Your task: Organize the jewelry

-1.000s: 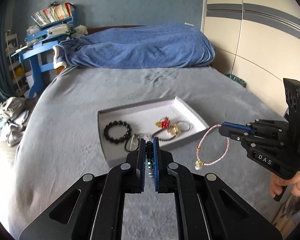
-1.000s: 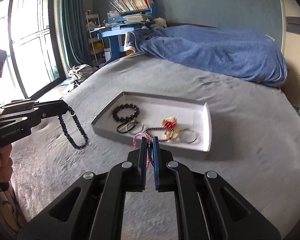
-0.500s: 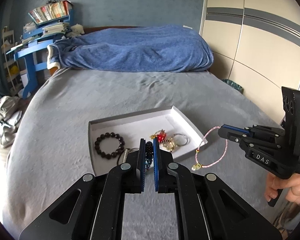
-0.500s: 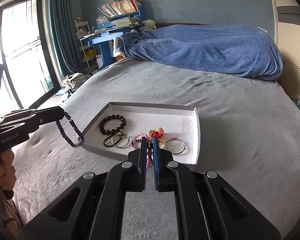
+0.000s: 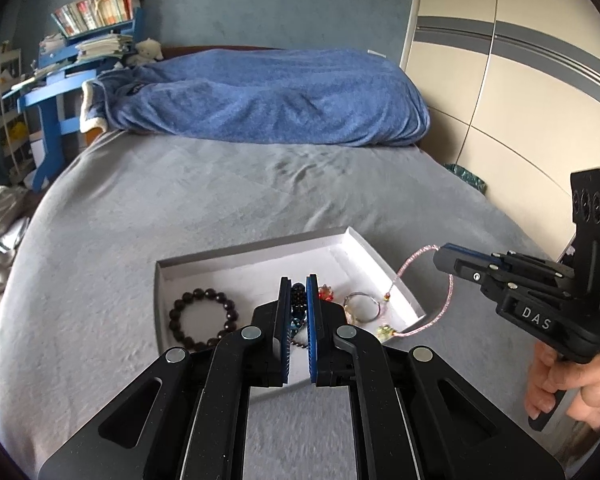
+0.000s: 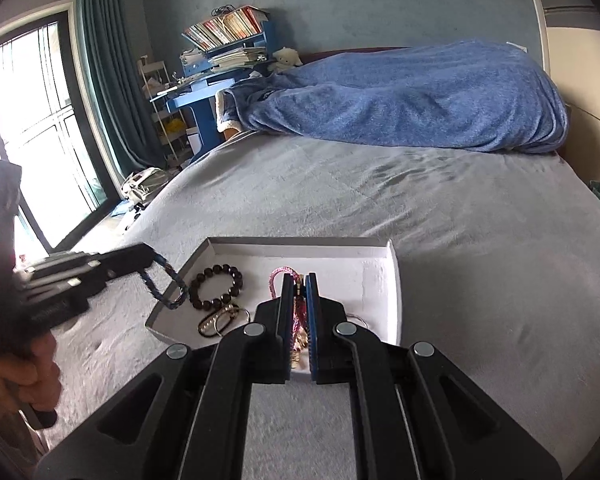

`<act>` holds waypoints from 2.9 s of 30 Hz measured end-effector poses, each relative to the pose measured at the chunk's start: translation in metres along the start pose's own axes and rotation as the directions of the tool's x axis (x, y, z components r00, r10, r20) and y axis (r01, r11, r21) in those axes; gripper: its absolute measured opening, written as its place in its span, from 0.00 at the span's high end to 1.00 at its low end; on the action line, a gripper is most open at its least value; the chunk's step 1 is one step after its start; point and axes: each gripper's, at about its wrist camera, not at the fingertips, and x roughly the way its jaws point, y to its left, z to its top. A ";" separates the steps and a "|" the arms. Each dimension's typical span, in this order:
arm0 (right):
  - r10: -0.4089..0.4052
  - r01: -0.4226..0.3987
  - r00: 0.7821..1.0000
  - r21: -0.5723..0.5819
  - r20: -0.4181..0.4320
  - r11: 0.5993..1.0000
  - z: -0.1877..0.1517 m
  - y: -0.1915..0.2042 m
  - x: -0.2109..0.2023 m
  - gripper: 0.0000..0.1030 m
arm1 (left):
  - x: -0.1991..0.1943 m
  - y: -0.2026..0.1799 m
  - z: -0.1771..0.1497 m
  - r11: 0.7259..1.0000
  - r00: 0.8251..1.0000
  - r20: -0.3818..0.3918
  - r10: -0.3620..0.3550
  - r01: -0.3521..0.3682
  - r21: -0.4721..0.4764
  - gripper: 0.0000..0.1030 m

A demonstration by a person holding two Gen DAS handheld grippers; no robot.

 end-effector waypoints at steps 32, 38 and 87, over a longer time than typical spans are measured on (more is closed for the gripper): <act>-0.059 0.067 0.986 0.049 -0.159 0.997 -0.041 -0.025 0.076 0.44 | 0.074 0.035 -0.057 0.989 0.971 -0.186 0.148 -0.147 0.019 0.39; -0.055 0.063 0.992 0.067 -0.116 0.996 -0.041 -0.024 0.059 0.25 | 0.058 0.032 -0.057 0.986 0.977 -0.134 0.165 -0.165 0.007 0.24; -0.099 0.098 0.993 0.015 0.065 0.995 -0.139 0.026 -0.050 0.05 | -0.056 -0.010 -0.141 0.939 0.923 0.173 0.344 -0.340 -0.049 0.05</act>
